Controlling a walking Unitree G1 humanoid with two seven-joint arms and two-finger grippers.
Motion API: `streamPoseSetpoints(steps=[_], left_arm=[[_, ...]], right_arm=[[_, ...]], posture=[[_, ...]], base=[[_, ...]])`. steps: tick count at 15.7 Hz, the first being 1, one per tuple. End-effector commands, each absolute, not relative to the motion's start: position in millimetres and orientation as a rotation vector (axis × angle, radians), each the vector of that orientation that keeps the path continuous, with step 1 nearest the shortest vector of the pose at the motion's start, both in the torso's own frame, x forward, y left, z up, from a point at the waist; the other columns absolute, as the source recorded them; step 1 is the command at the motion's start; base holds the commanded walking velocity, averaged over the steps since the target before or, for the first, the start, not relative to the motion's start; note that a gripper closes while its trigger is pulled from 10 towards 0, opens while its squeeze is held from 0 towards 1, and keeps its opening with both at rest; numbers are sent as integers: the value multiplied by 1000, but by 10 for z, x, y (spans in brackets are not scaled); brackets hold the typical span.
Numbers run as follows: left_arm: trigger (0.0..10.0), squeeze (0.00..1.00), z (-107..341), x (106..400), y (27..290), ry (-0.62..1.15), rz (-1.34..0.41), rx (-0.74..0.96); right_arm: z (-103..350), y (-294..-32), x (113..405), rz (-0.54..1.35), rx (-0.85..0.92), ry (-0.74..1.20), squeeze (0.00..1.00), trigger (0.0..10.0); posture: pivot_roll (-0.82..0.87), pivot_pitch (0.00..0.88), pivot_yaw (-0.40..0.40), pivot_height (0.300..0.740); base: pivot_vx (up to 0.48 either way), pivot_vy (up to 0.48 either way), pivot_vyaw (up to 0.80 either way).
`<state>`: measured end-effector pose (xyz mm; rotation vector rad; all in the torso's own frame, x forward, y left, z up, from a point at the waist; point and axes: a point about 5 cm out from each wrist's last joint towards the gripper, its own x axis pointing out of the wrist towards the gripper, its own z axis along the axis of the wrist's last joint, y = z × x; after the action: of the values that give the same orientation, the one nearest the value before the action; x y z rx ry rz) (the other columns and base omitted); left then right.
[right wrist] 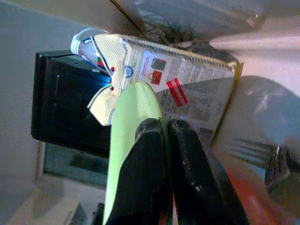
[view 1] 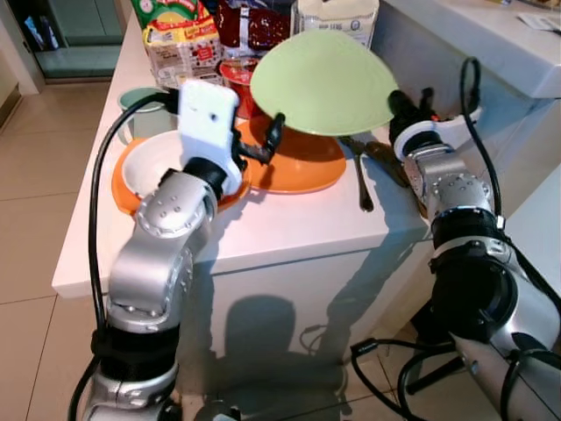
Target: Setting the table
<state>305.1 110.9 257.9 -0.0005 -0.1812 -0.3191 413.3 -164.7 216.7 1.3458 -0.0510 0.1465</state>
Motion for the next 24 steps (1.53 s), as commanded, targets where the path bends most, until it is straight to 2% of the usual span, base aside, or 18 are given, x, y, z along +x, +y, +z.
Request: streamPoseSetpoints(steps=[1, 4, 5, 6, 9, 13, 16, 24], left_arm=[[10000, 1000, 2567, 3097, 1139, -137, -310, -93], [10000, 1000, 2568, 3186, 1231, -76, -241, -281], [10000, 867, 2570, 3212, 1259, -51, -230, -397], [10000, 0, 2584, 3225, 1275, -46, -235, -468], [10000, 0, 2646, 3228, 1254, -44, -289, -644], [10000, 0, 2793, 3189, 1220, -93, -372, -775], [10000, 0, 2801, 3151, 1165, -73, -423, -769], [10000, 0, 2734, 3178, 1189, -47, -390, -766]], right_arm=[[2241, -1705, 4114, 164, 1379, -99, 0, 0], [2246, -1673, 4082, 202, 1396, -107, 0, 0], [2273, -1664, 4058, 238, 1413, -122, 0, 0], [2294, -1648, 4046, 265, 1416, -128, 0, 0], [2326, -1595, 3988, 341, 1436, -140, 0, 0], [2304, -1486, 3932, 390, 1392, -105, 0, 0], [2301, -1459, 3894, 407, 1396, -95, 0, 0], [2326, -1339, 3825, 477, 1413, -75, 0, 0]], posture=[[37, 0, -26, 740], [37, 0, -26, 740], [37, 0, -26, 740], [35, 0, -22, 740], [34, 0, -19, 740], [35, 0, -15, 740], [38, 0, -15, 740], [38, 0, -14, 740]], base=[[0, 0, 0], [0, 0, 0], [0, 0, 0], [0, 0, 0], [0, 0, 0], [0, 0, 0], [0, 0, 0], [0, 0, 0]])
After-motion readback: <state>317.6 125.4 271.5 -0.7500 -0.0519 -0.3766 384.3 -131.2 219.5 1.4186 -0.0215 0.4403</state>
